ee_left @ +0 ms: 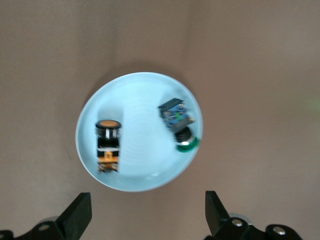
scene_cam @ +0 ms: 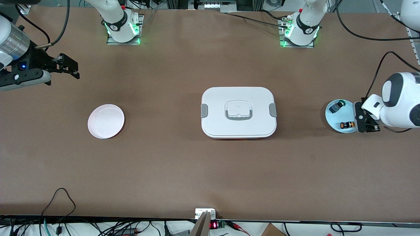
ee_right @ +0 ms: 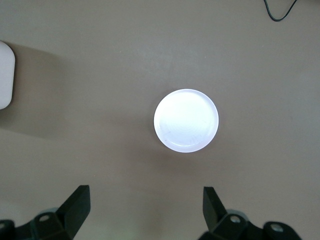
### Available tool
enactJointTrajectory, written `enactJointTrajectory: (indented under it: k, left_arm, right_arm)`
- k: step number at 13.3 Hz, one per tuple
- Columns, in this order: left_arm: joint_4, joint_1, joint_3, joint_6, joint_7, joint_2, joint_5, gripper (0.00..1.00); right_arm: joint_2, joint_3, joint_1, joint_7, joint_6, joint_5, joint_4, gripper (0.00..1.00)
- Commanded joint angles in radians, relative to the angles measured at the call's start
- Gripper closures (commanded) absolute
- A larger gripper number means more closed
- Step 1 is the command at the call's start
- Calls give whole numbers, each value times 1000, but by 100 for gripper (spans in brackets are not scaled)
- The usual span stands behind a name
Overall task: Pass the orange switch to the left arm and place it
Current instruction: 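Lower the switch onto the blue plate and open the left gripper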
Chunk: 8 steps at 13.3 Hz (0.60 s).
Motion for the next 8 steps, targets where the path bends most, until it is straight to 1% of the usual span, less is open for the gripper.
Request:
enactJointTrajectory:
  k: [1,2,4,6,8]
  left_arm:
    - [150,6,-78,-249,-212,6,-50,0]
    - [193,7,-132,-323,-318,4,-51,0]
    - [276,7,-205,-437,-537,4,-76,0]
    - [334,7,-273,-497,-758,3,-83,0]
    - [374,7,-310,-529,-999,3,-116,0]
  right_arm:
    - [3,5,4,11,-2,-13,11,0]
    - [3,7,4,11,-4,-13,11,0]
    - [5,5,0,-1,5,-14,11,0]
    - [14,4,-3,-1,39,-13,9,0]
    - [23,4,0,0,42,-13,9,0]
